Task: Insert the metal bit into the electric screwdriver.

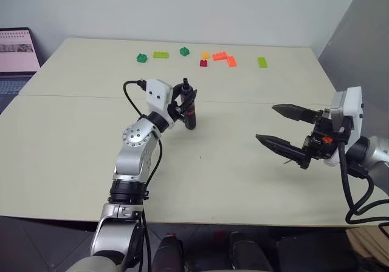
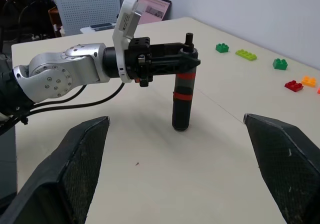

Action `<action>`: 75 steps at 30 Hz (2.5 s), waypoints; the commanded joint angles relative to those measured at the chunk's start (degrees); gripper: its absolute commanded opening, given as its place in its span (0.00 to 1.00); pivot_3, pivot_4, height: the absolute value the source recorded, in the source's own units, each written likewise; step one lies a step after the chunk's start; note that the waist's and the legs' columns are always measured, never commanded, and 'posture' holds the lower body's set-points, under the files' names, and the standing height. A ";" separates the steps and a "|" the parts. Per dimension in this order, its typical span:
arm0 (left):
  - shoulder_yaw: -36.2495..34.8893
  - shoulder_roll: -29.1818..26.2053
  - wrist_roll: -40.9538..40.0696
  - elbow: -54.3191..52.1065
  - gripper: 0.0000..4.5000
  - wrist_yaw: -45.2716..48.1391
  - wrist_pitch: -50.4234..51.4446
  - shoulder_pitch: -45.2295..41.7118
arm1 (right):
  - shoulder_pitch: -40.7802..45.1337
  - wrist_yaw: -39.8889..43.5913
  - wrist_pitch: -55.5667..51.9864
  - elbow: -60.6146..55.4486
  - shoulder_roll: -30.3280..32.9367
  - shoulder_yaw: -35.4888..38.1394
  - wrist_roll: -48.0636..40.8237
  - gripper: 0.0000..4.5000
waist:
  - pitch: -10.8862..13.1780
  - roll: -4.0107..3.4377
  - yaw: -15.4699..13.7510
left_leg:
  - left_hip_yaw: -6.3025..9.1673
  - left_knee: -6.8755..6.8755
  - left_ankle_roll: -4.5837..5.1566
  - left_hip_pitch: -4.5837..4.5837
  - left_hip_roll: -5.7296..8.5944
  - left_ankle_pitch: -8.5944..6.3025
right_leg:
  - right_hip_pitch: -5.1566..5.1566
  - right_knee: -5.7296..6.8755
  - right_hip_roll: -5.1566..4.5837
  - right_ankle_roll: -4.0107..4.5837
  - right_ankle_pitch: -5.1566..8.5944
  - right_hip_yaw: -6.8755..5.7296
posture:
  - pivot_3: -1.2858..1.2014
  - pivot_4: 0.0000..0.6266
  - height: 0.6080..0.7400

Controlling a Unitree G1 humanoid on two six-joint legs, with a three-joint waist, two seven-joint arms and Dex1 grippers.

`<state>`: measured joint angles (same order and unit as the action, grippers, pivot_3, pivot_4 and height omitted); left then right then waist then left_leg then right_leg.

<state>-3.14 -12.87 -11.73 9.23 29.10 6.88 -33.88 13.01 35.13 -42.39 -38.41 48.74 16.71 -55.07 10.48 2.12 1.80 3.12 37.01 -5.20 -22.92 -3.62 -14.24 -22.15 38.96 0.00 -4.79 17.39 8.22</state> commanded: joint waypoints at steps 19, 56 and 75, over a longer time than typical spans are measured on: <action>9.08 1.88 -2.02 -12.52 0.37 5.61 0.79 1.96 | -1.74 1.64 1.63 -1.52 1.91 2.37 2.51 1.00 | 0.01 0.00 -0.02 | -0.01 -0.01 0.00 -0.03 0.01 0.00 | -0.01 -0.06 0.00 0.00 0.00 0.01 | 0.52 0.24 1.00; 10.09 5.96 1.06 -10.02 0.37 -0.65 -0.40 3.49 | 32.07 52.03 48.16 61.02 15.30 -40.75 60.22 1.00 | 0.22 -0.40 1.07 | -0.21 -0.02 -0.02 0.08 0.04 0.01 | -0.01 -0.22 -0.08 -0.05 -0.02 0.13 | 0.52 0.24 1.00; 9.67 5.17 1.66 -12.76 0.37 -2.28 0.46 5.32 | 48.24 50.23 75.34 96.12 0.95 -48.28 76.90 1.00 | 0.28 -0.54 1.41 | -0.22 -0.02 -0.06 0.14 0.08 0.03 | 0.03 -0.04 -0.20 0.00 -0.05 0.09 | 0.52 0.24 1.00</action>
<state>6.86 -7.56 -10.18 -0.59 27.05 8.06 -28.37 60.13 85.05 31.66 56.73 49.91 -32.72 21.50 10.76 1.58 3.21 2.90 37.00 -5.25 -22.76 -3.55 -14.20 -22.11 38.93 -0.20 -4.79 17.34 8.31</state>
